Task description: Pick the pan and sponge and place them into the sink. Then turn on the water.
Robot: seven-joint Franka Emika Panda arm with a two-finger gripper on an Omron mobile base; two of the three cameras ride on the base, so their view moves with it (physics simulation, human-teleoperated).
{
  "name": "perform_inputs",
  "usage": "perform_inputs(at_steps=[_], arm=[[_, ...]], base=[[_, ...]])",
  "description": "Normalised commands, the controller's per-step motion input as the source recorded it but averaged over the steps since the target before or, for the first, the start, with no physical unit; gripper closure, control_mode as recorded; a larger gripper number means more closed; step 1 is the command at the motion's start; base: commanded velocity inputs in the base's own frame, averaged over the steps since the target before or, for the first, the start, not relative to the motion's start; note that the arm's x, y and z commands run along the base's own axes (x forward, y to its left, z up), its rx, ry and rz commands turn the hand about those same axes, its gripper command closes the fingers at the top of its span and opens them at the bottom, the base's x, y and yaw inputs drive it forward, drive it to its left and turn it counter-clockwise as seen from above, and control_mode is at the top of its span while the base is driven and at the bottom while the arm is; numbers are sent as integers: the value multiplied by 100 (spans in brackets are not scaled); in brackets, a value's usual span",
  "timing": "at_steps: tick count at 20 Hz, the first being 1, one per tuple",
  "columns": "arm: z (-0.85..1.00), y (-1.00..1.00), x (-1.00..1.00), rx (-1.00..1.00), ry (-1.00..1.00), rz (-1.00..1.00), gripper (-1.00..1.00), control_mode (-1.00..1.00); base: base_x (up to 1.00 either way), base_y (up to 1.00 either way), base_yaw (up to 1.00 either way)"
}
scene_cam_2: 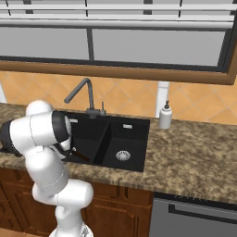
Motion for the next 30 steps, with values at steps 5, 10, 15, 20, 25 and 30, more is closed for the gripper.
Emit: perform_inputs(at_steps=[5,10,15,20,25,30], arm=[[100,26,0,-12,13,-9,-100,-100],[100,29,7,-9,17,-10,-100,-100],[100,31,3,-9,28,-10,-100,-100],[100,35,6,-10,30,-9,-100,-100],[100,23,17,-8,24,-8,-100,-100],[100,8,7,-7,29,-7,-100,-100]], base=[[0,0,0],[0,0,0],[0,0,0],[0,0,0],[0,0,0],[0,0,0]])
